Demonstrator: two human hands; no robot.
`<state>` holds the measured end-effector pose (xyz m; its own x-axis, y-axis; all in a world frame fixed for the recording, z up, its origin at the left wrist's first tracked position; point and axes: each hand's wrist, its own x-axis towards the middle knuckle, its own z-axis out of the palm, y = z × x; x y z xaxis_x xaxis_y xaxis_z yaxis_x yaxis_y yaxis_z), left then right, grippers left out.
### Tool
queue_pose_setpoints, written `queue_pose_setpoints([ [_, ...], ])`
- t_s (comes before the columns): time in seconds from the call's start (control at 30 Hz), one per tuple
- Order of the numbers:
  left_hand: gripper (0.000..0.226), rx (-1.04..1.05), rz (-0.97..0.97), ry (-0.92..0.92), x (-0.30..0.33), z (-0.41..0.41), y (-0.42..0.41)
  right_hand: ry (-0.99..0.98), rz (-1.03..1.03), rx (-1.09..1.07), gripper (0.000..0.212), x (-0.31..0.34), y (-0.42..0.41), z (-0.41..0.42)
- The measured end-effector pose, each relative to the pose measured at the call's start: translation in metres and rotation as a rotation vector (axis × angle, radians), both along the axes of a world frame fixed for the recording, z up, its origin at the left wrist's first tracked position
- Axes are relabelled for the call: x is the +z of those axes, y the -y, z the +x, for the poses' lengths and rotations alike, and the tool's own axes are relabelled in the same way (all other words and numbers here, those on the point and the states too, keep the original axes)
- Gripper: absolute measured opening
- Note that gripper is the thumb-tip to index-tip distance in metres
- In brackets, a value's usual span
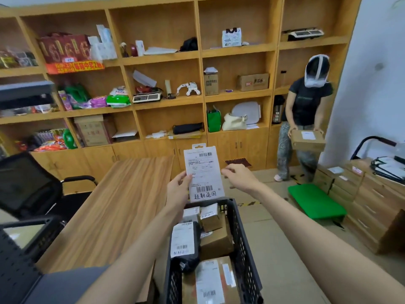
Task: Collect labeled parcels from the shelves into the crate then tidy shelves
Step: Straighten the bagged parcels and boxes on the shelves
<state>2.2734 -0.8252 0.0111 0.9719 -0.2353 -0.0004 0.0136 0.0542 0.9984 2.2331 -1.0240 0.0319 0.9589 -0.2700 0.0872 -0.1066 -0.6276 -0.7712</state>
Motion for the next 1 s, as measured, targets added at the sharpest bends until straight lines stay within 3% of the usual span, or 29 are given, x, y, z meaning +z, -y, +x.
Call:
queue_pose_setpoints([
  [0.13,0.035,0.074,0.023,-0.007,-0.025,0.037,0.031,0.056,0.201,-0.002,0.024,-0.019,0.012,0.035],
  [0.23,0.029,0.106,0.042,-0.031,-0.044,0.052,0.039,0.04,0.321,-0.025,0.022,-0.039,0.013,0.049],
  [0.53,0.019,0.049,0.216,-0.081,-0.119,0.067,0.049,-0.053,0.429,-0.17,0.027,-0.135,0.014,0.073],
  [1.0,0.027,-0.085,0.385,-0.455,-0.267,-0.009,0.025,-0.49,0.571,-0.217,0.027,-0.285,-0.017,-0.016],
])
